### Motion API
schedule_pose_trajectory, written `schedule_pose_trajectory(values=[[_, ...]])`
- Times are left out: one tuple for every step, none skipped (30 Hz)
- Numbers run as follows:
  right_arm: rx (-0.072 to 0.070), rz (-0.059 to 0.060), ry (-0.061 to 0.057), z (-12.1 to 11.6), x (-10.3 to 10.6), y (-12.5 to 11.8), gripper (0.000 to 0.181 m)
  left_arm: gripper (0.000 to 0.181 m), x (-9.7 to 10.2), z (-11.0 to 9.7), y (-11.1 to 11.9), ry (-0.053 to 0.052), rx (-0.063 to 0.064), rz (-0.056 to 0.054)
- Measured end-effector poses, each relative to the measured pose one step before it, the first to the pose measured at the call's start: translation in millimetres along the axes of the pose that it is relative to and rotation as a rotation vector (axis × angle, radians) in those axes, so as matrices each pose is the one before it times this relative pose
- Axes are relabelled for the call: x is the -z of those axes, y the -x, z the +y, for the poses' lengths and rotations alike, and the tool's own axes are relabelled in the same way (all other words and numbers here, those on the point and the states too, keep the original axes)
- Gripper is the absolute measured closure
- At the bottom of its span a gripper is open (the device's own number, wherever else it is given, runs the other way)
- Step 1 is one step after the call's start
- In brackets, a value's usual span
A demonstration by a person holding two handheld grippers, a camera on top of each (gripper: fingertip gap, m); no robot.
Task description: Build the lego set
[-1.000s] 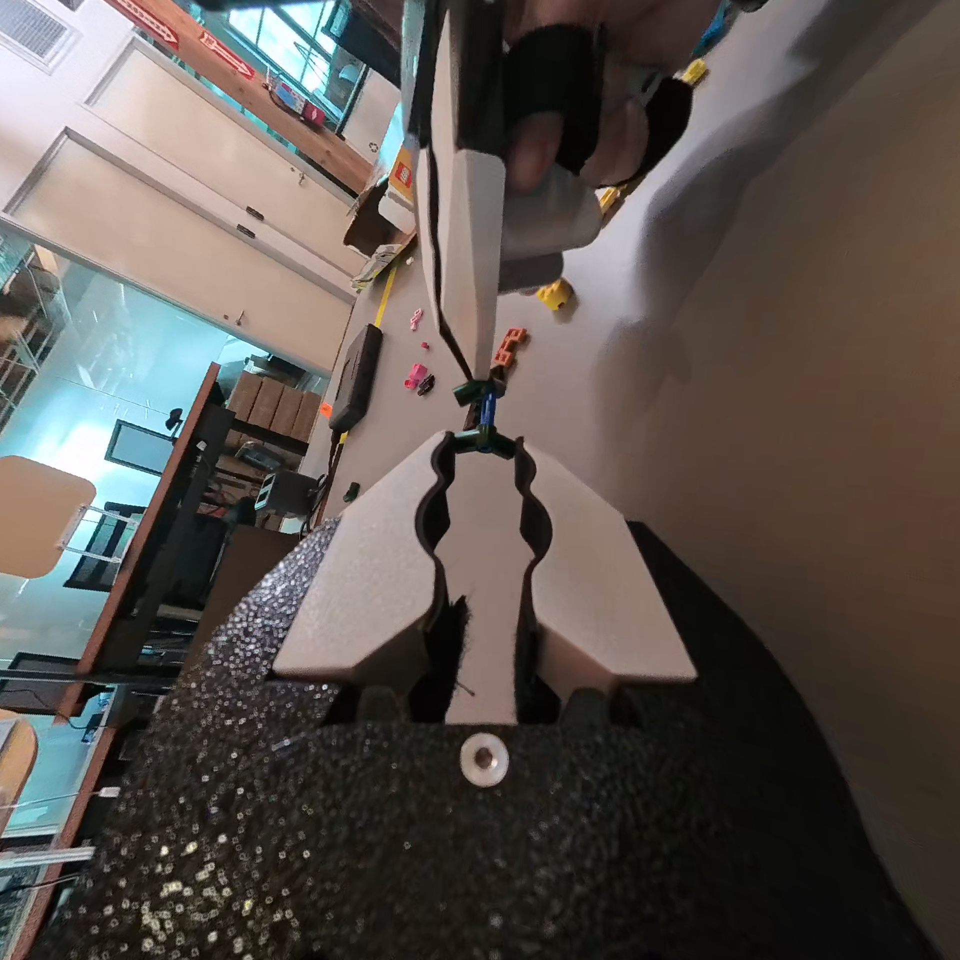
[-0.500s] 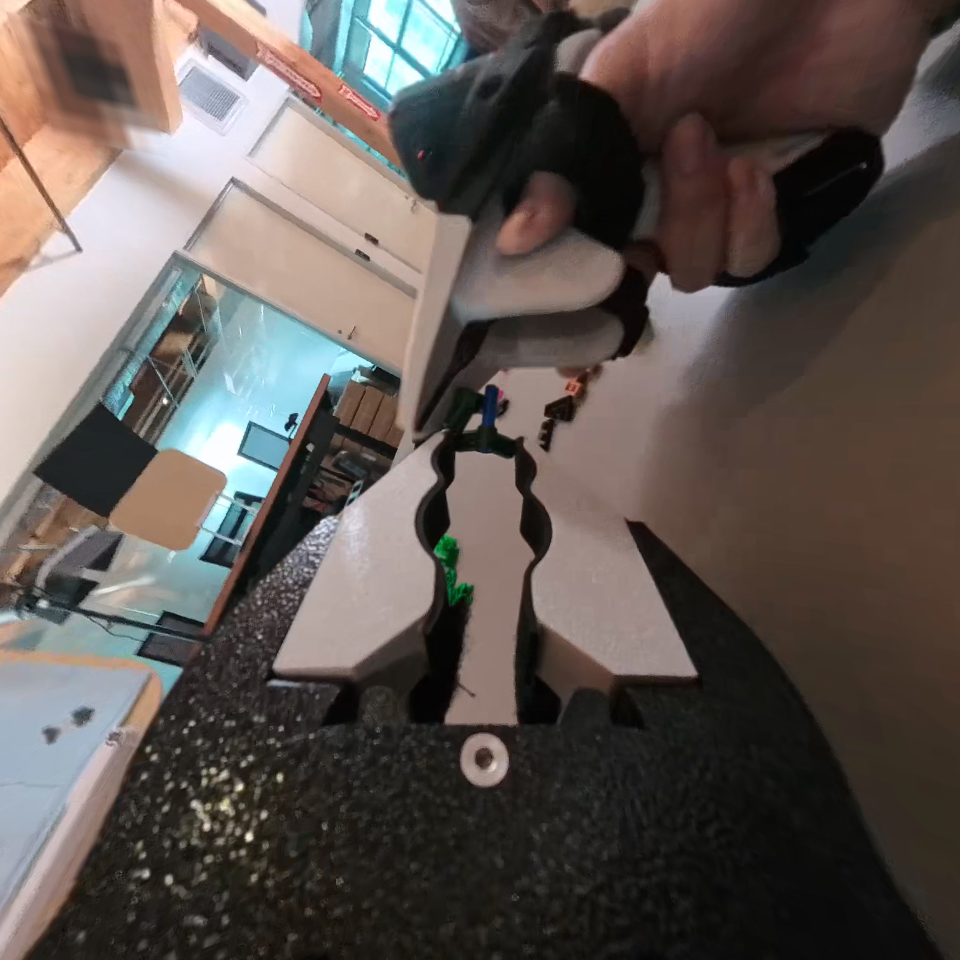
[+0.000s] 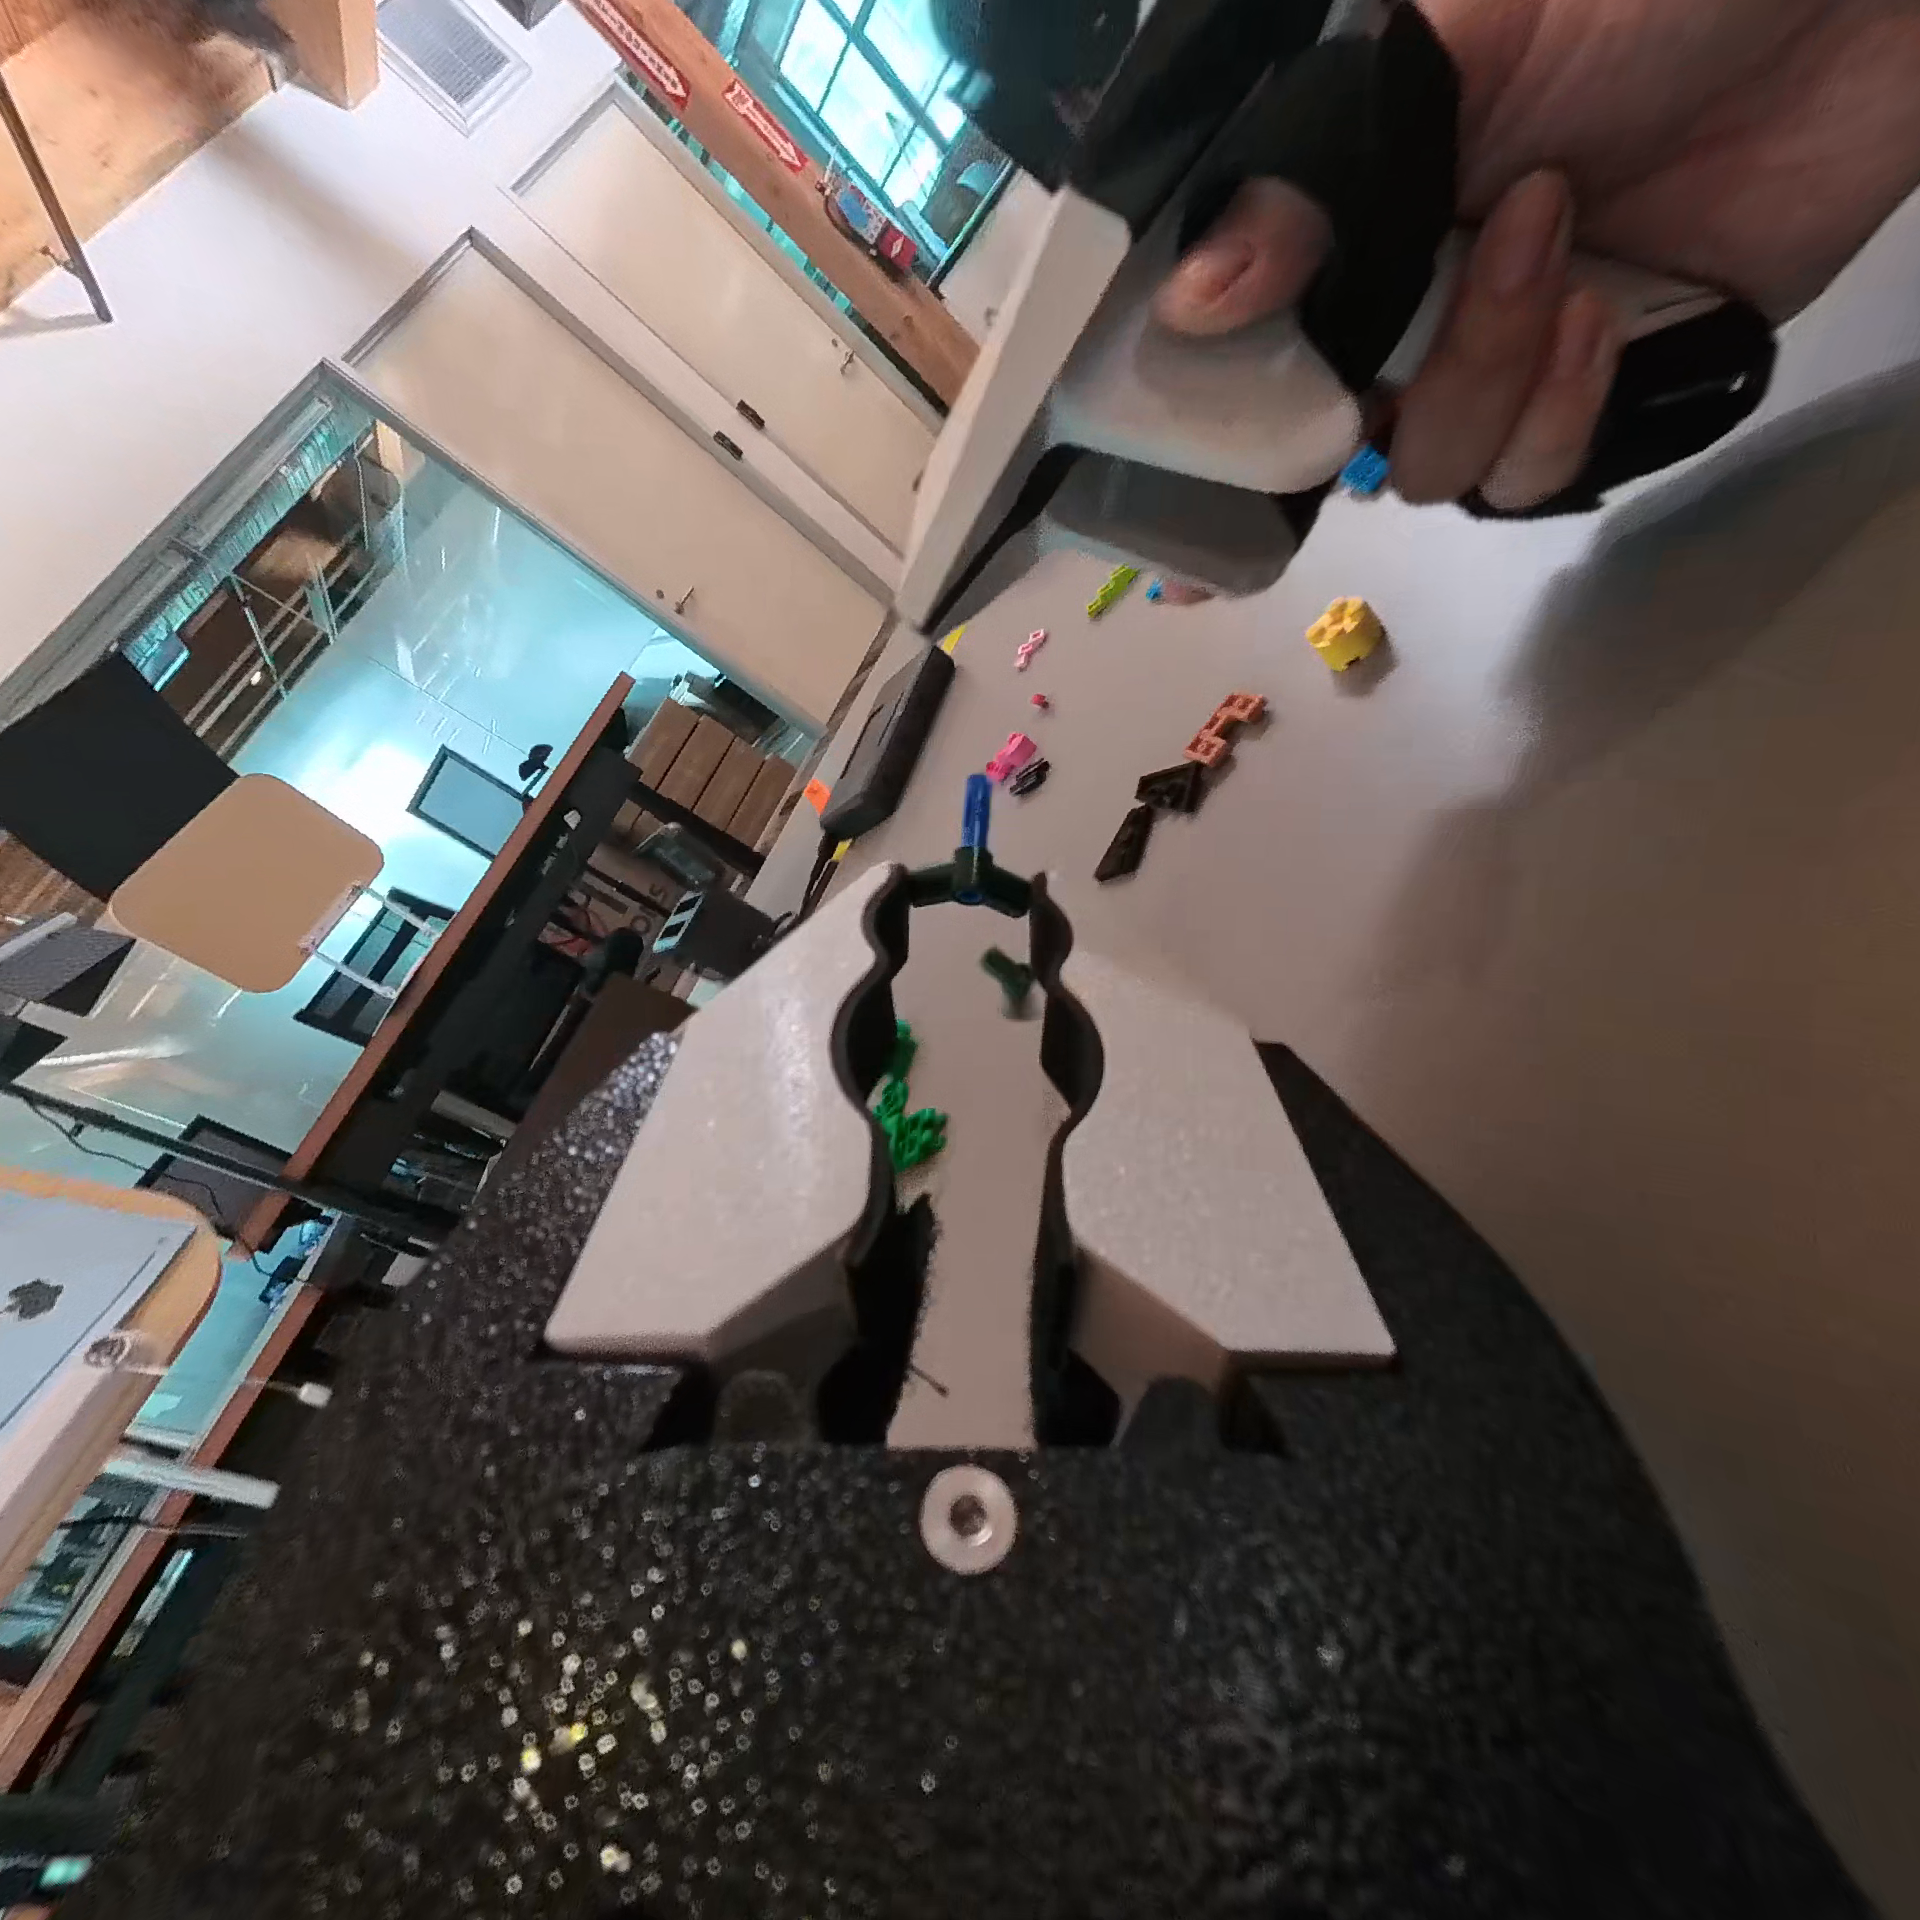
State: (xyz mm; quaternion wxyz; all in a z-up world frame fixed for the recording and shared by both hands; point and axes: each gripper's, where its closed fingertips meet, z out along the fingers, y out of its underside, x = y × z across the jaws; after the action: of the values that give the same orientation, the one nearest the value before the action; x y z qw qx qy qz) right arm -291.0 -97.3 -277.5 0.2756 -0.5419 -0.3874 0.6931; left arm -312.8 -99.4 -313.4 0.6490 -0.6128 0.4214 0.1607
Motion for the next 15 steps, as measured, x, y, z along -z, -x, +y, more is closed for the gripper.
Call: schedule_pose_trajectory(values=[[0.0362,0.0335,0.0126,0.13,1.75,-4.00,0.181,0.160,0.89,2.94,3.91,0.0082,0.0118,-0.0123],[0.0481,0.0466,0.0181,1.13,1.82,-5.74,0.181,0.160,1.39,2.68,5.62,0.0040,0.0217,-0.0192],[0.0578,0.0543,0.0217,1.83,1.55,-6.53,0.181,0.160,1.37,2.95,6.72,0.0039,0.0321,-0.0215],[0.0591,0.0530,0.0245,2.53,0.83,-6.09,0.180,0.160,1.49,2.74,7.09,0.0026,0.0359,-0.0223],[0.0529,0.0486,0.0252,2.93,0.09,-5.05,0.178,0.160,1.56,2.67,7.75,0.0014,0.0333,-0.0270],[0.0469,0.0440,0.0229,3.06,-0.51,-4.10,0.176,0.160,1.29,2.63,7.60,0.0022,0.0294,-0.0280],[0.0426,0.0391,0.0207,3.12,-1.26,-3.01,0.174,0.160,1.36,1.89,6.96,0.0009,0.0222,-0.0272],[0.0375,0.0320,0.0244,3.52,-2.06,-1.57,0.174,0.160,1.36,1.04,7.12,-0.0020,0.0131,-0.0332],[0.0340,0.0218,0.0305,4.05,-2.93,-0.27,0.173,0.160,1.43,0.37,6.94,-0.0035,0.0042,-0.0354],[0.0307,0.0159,0.0309,3.57,-3.83,0.16,0.172,0.160,1.44,0.11,6.93,-0.0037,-0.0023,-0.0371],[0.0240,0.0165,0.0290,2.68,-4.52,-0.71,0.172,0.160,1.43,-0.40,5.54,-0.0046,-0.0019,-0.0269],[0.0146,0.0150,0.0307,2.16,-5.26,-1.55,0.171,0.160,1.43,-0.71,4.46,-0.0065,0.0026,-0.0202],[0.0098,0.0067,0.0368,1.99,-6.15,-1.72,0.170,0.160,1.20,-0.78,3.47,-0.0080,0.0051,-0.0139],[0.0101,0.0108,0.0430,2.24,-6.69,-3.77,0.169,0.160,0.88,-0.34,2.53,-0.0048,0.0065,-0.0082],[0.0115,0.0246,0.0469,2.40,-7.02,-7.05,0.169,0.160,0.49,0.25,1.93,0.0002,0.0077,-0.0051]])
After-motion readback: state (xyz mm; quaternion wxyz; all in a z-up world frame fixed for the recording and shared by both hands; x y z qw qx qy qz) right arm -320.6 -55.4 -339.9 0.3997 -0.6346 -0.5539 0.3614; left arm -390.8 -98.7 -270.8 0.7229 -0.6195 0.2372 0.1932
